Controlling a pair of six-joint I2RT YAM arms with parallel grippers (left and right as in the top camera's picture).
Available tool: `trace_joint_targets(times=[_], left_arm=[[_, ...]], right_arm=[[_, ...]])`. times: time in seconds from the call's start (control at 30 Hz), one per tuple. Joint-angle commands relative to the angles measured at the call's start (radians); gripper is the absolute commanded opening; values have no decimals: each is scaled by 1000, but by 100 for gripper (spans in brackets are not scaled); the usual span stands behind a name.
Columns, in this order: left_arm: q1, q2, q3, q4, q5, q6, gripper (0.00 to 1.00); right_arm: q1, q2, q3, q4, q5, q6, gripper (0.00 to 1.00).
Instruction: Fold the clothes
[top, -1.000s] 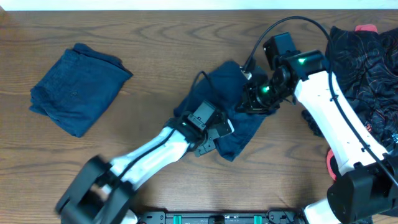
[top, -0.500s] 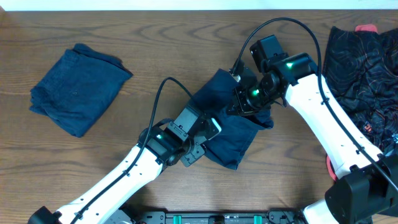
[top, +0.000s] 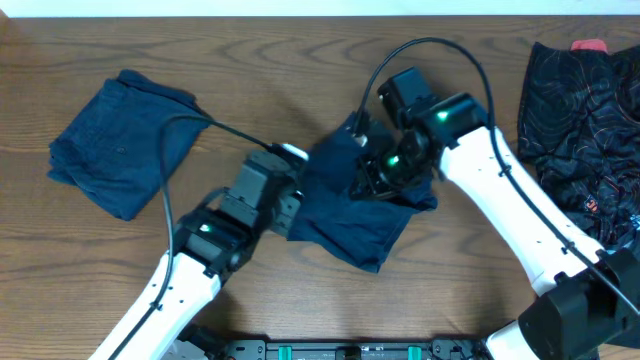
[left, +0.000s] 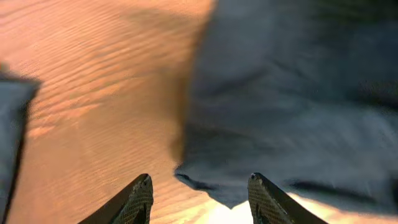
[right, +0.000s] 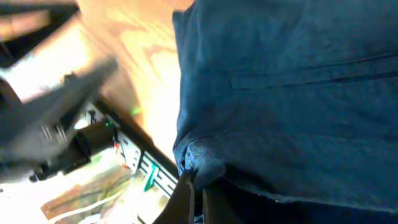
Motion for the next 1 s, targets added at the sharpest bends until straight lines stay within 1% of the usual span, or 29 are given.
trace_joint_targets(times=[0.0,0.13,0.17,0.2,0.23,0.27,0.33,0.37,0.47,0.57,0.73,0.83,0.87,0.93,0.97], left_arm=[[50,7,9,5,-23,-98,52],[78,15,9,9,-8,-111,52],[77,15,9,9,-8,-111,52],[77,15,9,9,-8,-111,52],[77,15,9,8,-8,-111,52],[77,15,9,8,-8,-111,54],[77,15,9,8,-8,-111,57],[77,15,9,8,-8,-111,57],[77,16,9,13,-8,-111,59],[77,29,9,35,11,-110,64],[77,93,9,104,48,-110,64],[77,154,9,155,71,-107,64],[77,175,9,168,71,-107,64],[77,214,9,187,80,-106,64],[77,229,9,194,94,-106,64]], right_arm=[[62,-4,2,-10,-30,10,1],[125,-4,-47,-9,-27,10,1],[137,-4,-63,-9,-20,10,4],[147,-4,-82,-9,-4,10,12],[156,-4,-101,-11,21,10,25],[161,-4,-113,-14,43,10,28],[163,-4,-136,-27,112,9,20],[161,-4,-138,-40,148,9,19],[140,-5,-130,-59,261,2,1],[93,-5,-99,-53,277,3,1],[-1,-5,26,-73,247,1,4],[-40,-5,92,-93,243,-24,13],[-47,-5,105,-100,243,-30,18],[-55,-5,113,-106,241,-44,20],[-55,-5,113,-113,242,-44,18]])
